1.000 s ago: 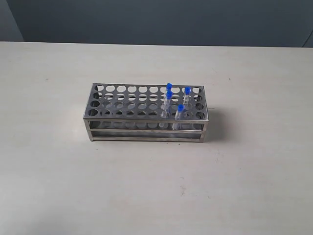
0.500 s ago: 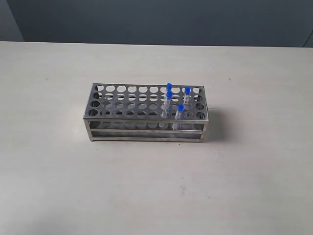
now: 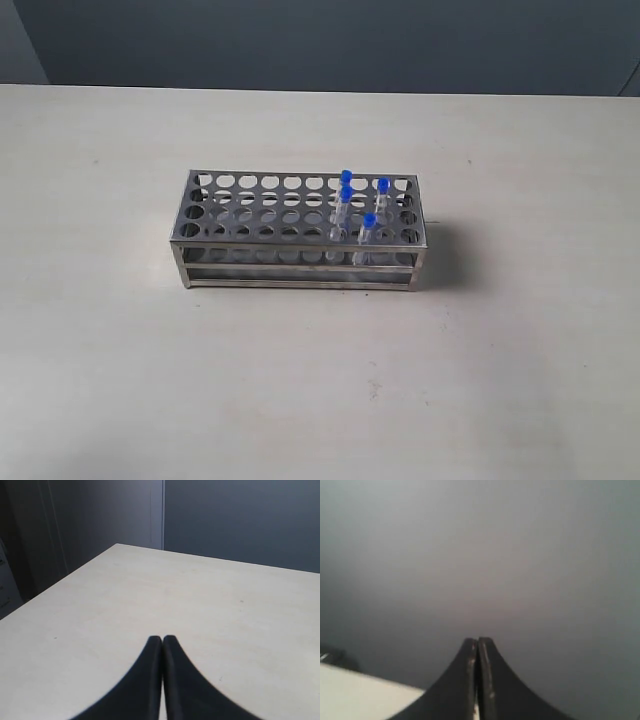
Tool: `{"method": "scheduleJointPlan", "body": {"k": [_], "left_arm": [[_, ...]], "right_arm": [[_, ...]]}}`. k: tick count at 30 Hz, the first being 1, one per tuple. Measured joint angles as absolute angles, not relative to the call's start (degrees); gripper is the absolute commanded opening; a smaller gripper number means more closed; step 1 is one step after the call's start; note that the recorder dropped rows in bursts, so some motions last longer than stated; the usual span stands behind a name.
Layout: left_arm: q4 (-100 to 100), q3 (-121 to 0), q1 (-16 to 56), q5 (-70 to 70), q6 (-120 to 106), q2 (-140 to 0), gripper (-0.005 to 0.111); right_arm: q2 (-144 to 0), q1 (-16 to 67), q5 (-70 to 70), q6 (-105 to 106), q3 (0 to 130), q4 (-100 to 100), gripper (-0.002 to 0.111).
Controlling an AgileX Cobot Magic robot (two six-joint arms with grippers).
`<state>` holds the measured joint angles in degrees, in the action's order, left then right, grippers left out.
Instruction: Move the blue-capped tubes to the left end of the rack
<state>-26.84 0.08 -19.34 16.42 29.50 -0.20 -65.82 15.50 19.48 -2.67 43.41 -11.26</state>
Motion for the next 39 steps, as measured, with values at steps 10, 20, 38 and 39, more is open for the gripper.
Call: {"method": "scheduleJointPlan", "body": {"k": [10, 20, 38, 39], "left_arm": [[-26.8, 0.1, -19.3, 16.4, 29.5, -0.2, 0.001], [-26.8, 0.1, -19.3, 16.4, 29.5, -0.2, 0.001], [-26.8, 0.1, -19.3, 16.5, 29.5, -0.2, 0.001], [-26.8, 0.1, -19.3, 16.5, 29.5, -0.2, 0.001]], "right_arm": [[-80.5, 22.1, 38.3, -17.1, 25.0, -27.1, 0.018], [-95.2, 22.4, 51.9, -16.7, 25.5, -37.1, 0.041], [-108.5, 22.4, 56.7, -16.3, 36.0, -37.0, 0.041], [-109.2, 22.4, 56.7, -16.3, 36.3, -37.2, 0.041]]}}
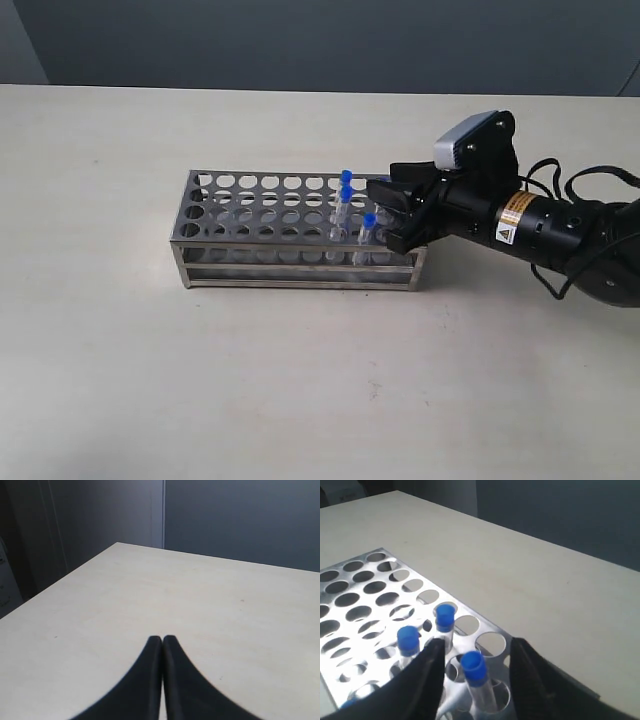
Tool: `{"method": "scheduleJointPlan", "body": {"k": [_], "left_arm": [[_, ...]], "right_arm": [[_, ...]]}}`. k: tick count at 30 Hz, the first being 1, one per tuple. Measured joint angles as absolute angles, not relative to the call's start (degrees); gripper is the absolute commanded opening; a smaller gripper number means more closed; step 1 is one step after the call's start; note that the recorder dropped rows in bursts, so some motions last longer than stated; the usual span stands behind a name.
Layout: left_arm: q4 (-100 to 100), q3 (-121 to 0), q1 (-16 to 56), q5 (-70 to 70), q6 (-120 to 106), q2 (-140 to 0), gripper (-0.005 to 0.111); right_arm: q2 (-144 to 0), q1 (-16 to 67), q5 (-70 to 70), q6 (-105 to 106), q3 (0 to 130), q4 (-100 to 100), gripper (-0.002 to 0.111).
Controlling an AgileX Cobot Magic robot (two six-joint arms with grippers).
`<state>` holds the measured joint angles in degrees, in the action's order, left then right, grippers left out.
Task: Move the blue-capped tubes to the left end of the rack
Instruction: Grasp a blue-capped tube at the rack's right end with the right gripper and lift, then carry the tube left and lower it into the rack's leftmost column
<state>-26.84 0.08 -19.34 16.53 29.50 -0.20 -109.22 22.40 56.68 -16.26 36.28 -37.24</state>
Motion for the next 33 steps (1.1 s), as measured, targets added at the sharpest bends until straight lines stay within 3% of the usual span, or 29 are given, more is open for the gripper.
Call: {"method": "scheduleJointPlan", "body": {"k": [3, 8, 16, 24, 33], "left_arm": [[-26.8, 0.1, -19.3, 16.5, 29.5, -0.2, 0.001], [-26.8, 0.1, -19.3, 16.5, 29.5, -0.2, 0.001], [-26.8, 0.1, -19.3, 16.5, 29.5, -0.2, 0.001], [-26.8, 0.1, -19.3, 16.5, 29.5, -0.2, 0.001], [-26.8, 0.1, -19.3, 16.5, 29.5, -0.2, 0.001]], "right_arm": [[-110.6, 22.4, 56.6, -16.3, 36.4, -37.5, 0.036], [-111.5, 22.4, 56.1, -16.3, 36.4, -37.6, 0.000], [-110.3, 22.4, 55.9, -16.4, 36.6, -37.9, 0.000], [-98.2, 22.5, 54.2, -16.5, 38.9, -38.9, 0.000], [-96.2, 30.6, 44.0, -20.6, 51.1, -39.8, 0.000]]}}
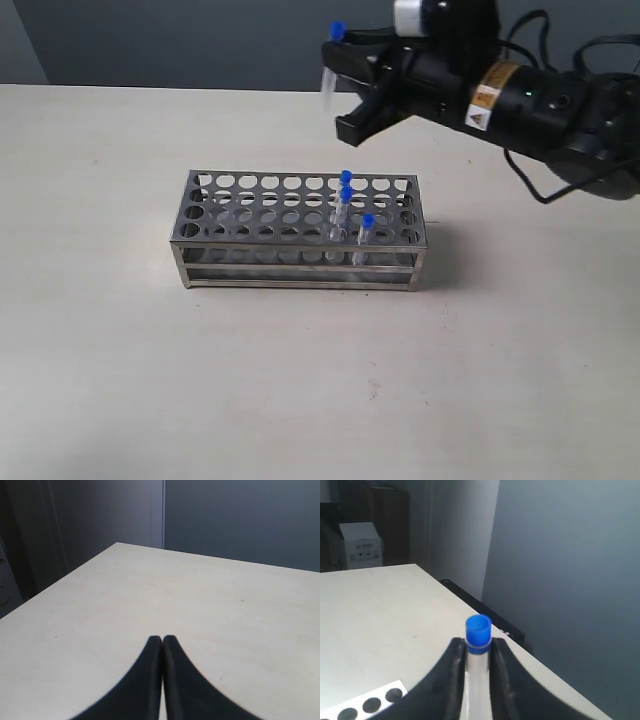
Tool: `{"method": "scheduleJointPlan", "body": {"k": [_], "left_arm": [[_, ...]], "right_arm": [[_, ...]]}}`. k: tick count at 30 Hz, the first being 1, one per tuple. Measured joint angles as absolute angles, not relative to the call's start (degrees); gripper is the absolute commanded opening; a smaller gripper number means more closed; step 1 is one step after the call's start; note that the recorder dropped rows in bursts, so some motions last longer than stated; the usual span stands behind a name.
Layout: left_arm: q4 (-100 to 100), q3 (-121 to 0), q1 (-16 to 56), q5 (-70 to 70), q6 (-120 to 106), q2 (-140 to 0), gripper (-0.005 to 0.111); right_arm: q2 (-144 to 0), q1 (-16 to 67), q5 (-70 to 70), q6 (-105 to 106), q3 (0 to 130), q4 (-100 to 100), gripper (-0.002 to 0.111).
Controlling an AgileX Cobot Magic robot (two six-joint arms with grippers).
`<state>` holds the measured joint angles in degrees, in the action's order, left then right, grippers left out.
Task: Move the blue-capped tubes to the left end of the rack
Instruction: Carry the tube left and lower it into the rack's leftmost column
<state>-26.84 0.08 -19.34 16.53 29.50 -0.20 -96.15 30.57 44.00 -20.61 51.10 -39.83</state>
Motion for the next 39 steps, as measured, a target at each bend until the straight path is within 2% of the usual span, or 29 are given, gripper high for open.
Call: {"method": "scheduleJointPlan", "body": {"k": [13, 26, 29, 31, 32, 33, 38, 39], "left_arm": [[-26.8, 0.1, -19.3, 16.5, 29.5, -0.2, 0.001], [-26.8, 0.1, -19.3, 16.5, 29.5, -0.2, 0.001], [-26.8, 0.1, -19.3, 16.5, 29.5, -0.2, 0.001], [-26.8, 0.1, -19.3, 16.5, 29.5, -0.2, 0.001], [-26.8, 0.1, -19.3, 16.5, 29.5, -0.2, 0.001], [-26.8, 0.1, -19.3, 16.5, 29.5, -0.2, 0.001], [-26.8, 0.1, -19.3, 16.5, 29.5, -0.2, 0.001], [-26.8, 0.1, -19.3, 16.5, 29.5, -0.2, 0.001]], "right_arm": [[-116.7, 43.2, 38.0, -26.3, 71.6, -40.1, 0.000], [-123.3, 44.2, 37.6, -28.4, 72.9, -41.5, 0.000], [-123.8, 44.2, 36.9, -28.5, 72.9, -41.3, 0.008], [-123.8, 44.2, 36.6, -28.5, 72.9, -41.3, 0.023], [-123.8, 44.2, 36.6, -28.5, 72.9, -41.3, 0.036], [-123.8, 44.2, 36.2, -29.2, 72.9, -41.3, 0.040], [-123.7, 44.2, 34.5, -30.4, 72.9, -41.3, 0.042], [-122.1, 44.2, 30.4, -32.9, 72.9, -40.9, 0.042]]}}
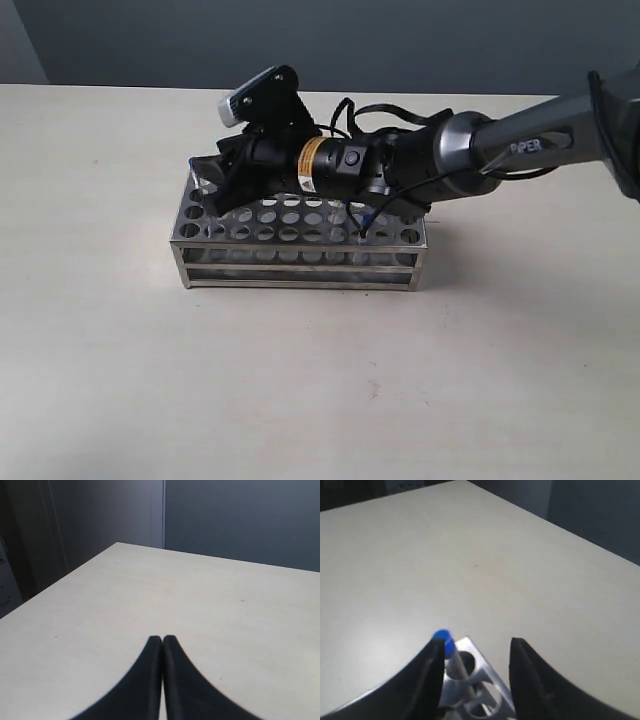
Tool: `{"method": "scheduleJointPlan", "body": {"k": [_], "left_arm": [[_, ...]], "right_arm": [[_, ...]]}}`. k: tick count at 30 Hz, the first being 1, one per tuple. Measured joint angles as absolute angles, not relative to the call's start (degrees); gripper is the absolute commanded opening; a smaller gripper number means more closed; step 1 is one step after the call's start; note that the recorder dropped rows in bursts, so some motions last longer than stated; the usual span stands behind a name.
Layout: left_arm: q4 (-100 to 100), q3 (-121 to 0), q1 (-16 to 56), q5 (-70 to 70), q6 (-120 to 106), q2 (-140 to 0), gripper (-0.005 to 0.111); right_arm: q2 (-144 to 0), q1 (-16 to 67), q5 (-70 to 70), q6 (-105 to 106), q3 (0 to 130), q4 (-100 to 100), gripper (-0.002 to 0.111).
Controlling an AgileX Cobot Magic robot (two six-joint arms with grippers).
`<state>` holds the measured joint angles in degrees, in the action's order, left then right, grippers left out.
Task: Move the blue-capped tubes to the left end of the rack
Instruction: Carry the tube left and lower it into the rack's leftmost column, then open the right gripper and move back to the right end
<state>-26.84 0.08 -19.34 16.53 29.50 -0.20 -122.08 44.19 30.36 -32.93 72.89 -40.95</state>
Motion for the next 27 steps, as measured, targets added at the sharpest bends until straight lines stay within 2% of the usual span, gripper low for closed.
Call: {"method": "scheduleJointPlan", "body": {"k": [2, 5, 7, 9, 12, 17, 27], "left_arm": [[-26.8, 0.1, -19.3, 16.5, 29.5, -0.2, 0.001], [-26.8, 0.1, -19.3, 16.5, 29.5, -0.2, 0.001], [-26.8, 0.1, -19.3, 16.5, 29.5, -0.2, 0.001], [-26.8, 0.1, -19.3, 16.5, 29.5, -0.2, 0.001], [-26.8, 0.1, -19.3, 16.5, 29.5, -0.2, 0.001], [-26.8, 0.1, -19.3, 16.5, 29.5, -0.2, 0.001], [-26.8, 0.1, -19.3, 16.5, 29.5, -0.2, 0.001]], "right_arm": [[-117.6, 44.0, 22.3, -33.4, 72.4, -39.8, 0.038], [-106.6, 39.1, 22.8, -31.5, 66.4, -39.4, 0.028], [-100.2, 34.2, 26.0, -31.5, 59.5, -39.3, 0.031], [-95.1, 29.9, 27.8, -31.5, 52.4, -38.9, 0.038], [-92.4, 28.6, 28.9, -31.4, 45.0, -38.9, 0.043], [-90.5, 28.3, 37.5, -32.5, 34.4, -39.9, 0.043], [-91.0, 28.3, 42.1, -32.9, 31.3, -40.7, 0.043]]}}
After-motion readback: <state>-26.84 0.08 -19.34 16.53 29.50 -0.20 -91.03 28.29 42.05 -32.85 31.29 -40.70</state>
